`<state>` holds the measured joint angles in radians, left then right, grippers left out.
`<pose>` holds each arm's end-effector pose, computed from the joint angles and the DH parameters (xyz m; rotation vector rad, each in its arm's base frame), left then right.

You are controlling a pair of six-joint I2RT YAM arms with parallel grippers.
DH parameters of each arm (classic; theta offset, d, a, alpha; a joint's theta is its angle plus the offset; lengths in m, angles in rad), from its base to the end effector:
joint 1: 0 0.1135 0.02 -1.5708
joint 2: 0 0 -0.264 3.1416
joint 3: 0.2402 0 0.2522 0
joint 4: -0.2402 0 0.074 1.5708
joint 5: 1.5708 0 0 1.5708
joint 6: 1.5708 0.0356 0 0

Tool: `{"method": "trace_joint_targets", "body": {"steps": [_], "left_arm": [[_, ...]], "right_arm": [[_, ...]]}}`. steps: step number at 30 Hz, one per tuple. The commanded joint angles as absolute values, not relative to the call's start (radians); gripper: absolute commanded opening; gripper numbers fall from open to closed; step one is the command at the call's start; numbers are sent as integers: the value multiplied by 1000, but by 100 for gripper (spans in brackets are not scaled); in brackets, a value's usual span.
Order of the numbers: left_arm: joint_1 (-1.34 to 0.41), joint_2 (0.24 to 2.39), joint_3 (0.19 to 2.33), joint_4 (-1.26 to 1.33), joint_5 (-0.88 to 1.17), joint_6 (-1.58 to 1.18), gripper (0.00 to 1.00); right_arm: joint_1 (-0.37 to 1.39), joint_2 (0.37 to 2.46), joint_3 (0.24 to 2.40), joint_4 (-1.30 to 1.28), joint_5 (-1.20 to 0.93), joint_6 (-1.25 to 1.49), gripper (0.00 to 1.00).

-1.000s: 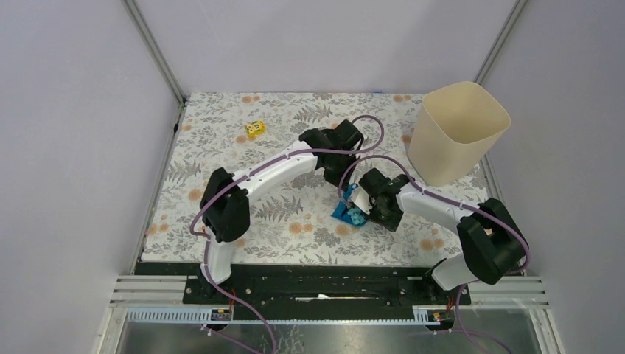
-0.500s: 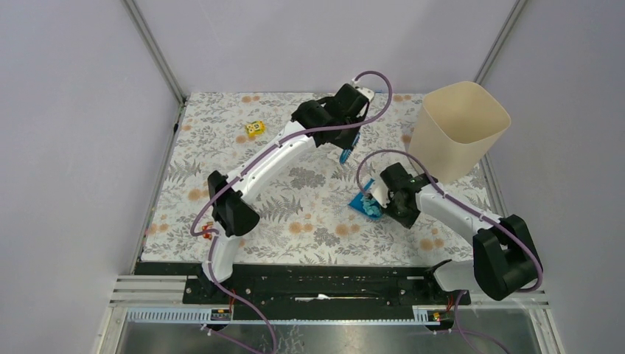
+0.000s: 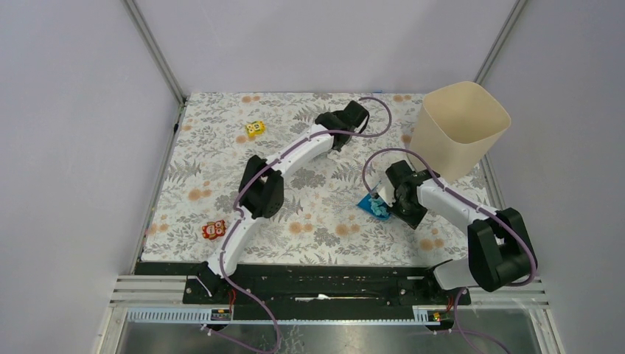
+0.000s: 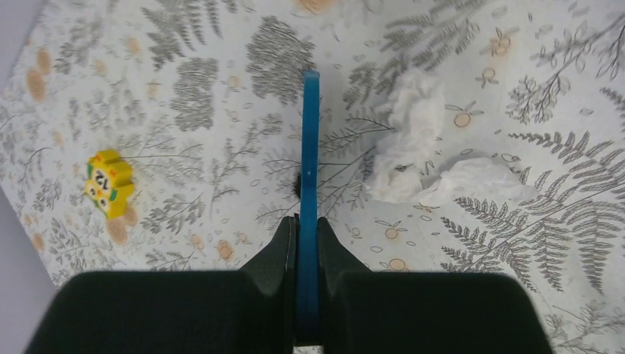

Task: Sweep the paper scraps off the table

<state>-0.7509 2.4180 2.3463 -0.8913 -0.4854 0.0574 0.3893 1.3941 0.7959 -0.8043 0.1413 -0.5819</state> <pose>0.3964 -0.3472 0.2440 0.7718 2.2779 0.3028 0.2129 0.0819 0.1773 -1.3746 2.6428 -0.2340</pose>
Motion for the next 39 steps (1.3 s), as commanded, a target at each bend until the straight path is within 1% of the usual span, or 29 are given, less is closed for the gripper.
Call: {"method": "trace_joint_targets", "body": {"steps": [1,7,10,11,15,18,24,27,31,35,39], "left_arm": [[-755,2421,2348,-845,-402,126,0],[-756,2341,2183,-836,-6,90,0],[-756,2253,2044,-801,324,88,0],[-755,2209,1993,-779,399,76,0],[-755,2088,1805,-651,580,-28,0],[-756,2020,1743,-566,642,-94,0],[-754,1945,1773,-550,621,-139,0],[-751,1908,1801,-562,496,-162,0],[-738,1875,1860,-647,218,-180,0],[-714,1844,1897,-739,125,-158,0],[-693,1786,1878,-767,-28,-142,0]], "right_arm": [[382,1420,842,-830,162,-572,2],[382,1451,872,-834,140,-560,2],[381,1467,890,-834,116,-552,2],[382,1474,896,-834,110,-552,2],[381,1498,914,-833,91,-548,3],[382,1508,920,-830,78,-542,3],[382,1481,900,-827,82,-547,3],[382,1458,882,-819,85,-552,3],[382,1405,870,-809,77,-561,2],[381,1340,874,-801,71,-572,2],[382,1293,911,-798,75,-578,2]]}}
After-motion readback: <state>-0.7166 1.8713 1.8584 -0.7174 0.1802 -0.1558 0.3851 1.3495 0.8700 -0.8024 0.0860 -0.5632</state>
